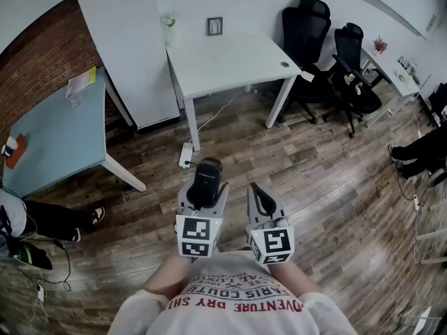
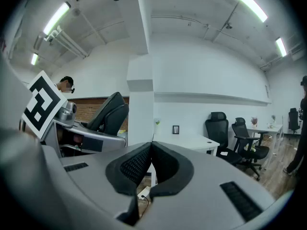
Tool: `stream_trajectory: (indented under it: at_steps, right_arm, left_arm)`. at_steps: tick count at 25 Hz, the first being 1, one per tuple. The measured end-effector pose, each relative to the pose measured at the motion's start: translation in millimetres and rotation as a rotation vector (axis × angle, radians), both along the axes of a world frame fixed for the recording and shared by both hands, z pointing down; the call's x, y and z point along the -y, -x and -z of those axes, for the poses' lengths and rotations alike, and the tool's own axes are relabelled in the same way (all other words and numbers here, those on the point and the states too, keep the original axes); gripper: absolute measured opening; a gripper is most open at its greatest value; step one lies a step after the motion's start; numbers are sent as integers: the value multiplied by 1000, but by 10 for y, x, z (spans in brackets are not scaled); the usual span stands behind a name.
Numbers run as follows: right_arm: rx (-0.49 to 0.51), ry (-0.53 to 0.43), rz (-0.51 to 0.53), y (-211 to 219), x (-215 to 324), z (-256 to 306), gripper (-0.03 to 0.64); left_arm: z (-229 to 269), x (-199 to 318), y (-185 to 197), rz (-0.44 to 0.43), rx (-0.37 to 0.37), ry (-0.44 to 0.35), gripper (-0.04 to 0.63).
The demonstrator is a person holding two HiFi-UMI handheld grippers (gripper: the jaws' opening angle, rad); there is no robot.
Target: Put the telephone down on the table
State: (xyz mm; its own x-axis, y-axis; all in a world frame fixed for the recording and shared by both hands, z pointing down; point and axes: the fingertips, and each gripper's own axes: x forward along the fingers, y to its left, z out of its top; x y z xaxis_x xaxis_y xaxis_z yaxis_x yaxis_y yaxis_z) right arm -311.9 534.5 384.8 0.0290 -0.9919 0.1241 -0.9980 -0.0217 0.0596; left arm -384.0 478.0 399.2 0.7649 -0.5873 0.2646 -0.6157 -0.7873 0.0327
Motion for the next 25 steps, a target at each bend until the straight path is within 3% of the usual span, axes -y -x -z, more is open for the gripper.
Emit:
stream_trajectory:
  at_steps: [10,15,25]
  right_arm:
    - [7,6,-3,4,13,-60,25]
    - [67,-18,-14,47,35,-95,25]
    - [67,38,0,-120,375,-336,25]
  left_arm:
    - [-46,16,-1,-11,-10,8,282]
    - [-102,45,57,-18,-10,20,282]
    - [-315,348,-77,-1,5,68,282]
